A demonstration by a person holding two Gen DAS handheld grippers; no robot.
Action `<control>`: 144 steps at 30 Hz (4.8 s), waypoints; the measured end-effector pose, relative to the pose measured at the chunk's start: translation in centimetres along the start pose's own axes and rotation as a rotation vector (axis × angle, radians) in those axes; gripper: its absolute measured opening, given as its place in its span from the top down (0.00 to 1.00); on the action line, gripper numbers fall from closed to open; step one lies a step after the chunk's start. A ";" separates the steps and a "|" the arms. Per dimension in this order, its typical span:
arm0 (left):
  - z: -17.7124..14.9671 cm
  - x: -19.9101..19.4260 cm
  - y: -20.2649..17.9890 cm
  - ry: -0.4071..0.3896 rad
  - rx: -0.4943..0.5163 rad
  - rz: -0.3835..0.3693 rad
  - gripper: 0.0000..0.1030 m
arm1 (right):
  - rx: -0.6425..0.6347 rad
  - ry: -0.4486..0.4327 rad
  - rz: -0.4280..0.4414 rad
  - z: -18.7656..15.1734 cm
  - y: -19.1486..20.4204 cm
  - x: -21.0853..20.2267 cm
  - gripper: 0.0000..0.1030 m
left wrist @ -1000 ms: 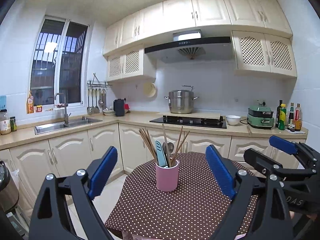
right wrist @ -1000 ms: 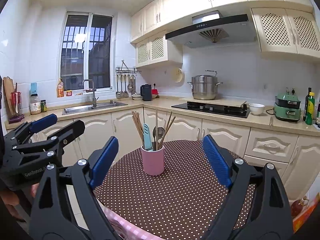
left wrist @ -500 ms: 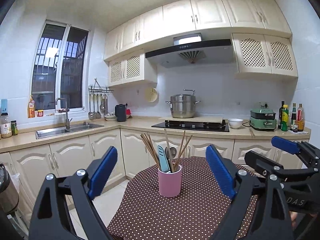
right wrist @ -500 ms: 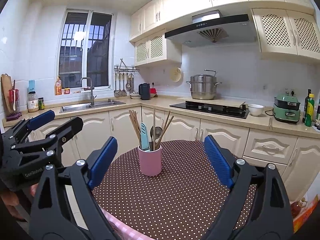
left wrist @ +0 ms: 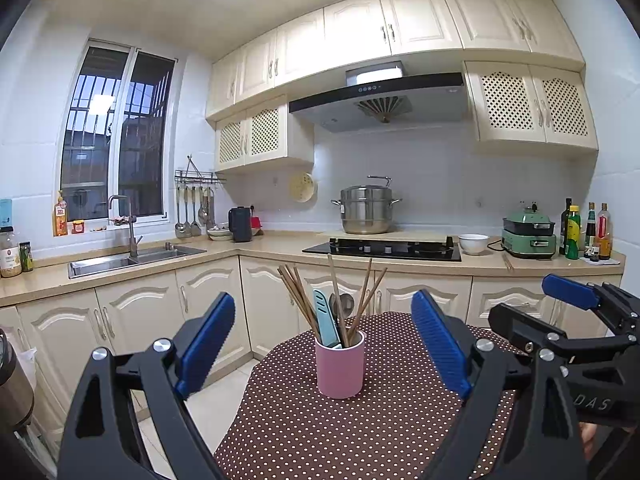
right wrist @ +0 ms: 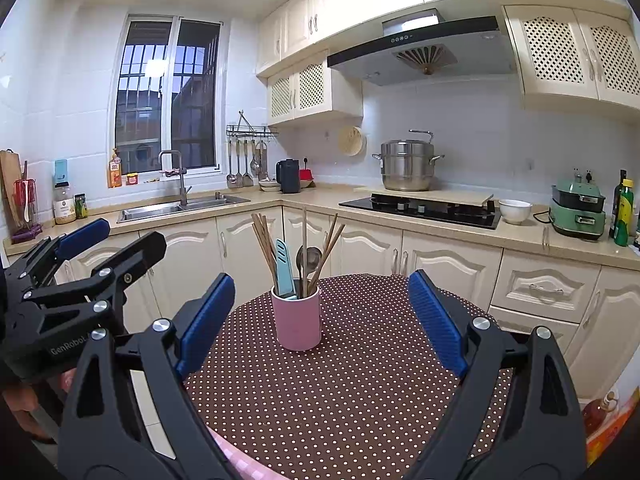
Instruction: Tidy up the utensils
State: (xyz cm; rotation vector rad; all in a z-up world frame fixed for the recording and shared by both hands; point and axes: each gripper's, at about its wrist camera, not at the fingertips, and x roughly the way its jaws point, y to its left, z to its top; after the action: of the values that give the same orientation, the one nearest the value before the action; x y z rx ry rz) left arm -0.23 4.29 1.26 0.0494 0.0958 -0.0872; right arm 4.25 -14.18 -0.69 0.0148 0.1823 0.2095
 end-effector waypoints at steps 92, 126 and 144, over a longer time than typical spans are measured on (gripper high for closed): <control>-1.4 2.3 -0.4 0.048 -0.003 0.003 0.14 | 0.054 0.055 0.031 -1.4 -0.8 2.1 0.14; -1.3 2.3 -0.1 0.052 -0.003 0.012 0.14 | 0.054 0.057 0.034 -1.6 -0.5 2.1 0.14; -1.2 2.3 -0.1 0.061 -0.003 0.016 0.14 | 0.055 0.063 0.034 -1.6 -0.4 2.2 0.14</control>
State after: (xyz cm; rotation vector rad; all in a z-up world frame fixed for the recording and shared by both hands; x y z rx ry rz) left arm 1.90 4.09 -0.15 0.0500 0.1569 -0.0695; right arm 6.16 -14.11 -2.69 0.0659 0.2504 0.2386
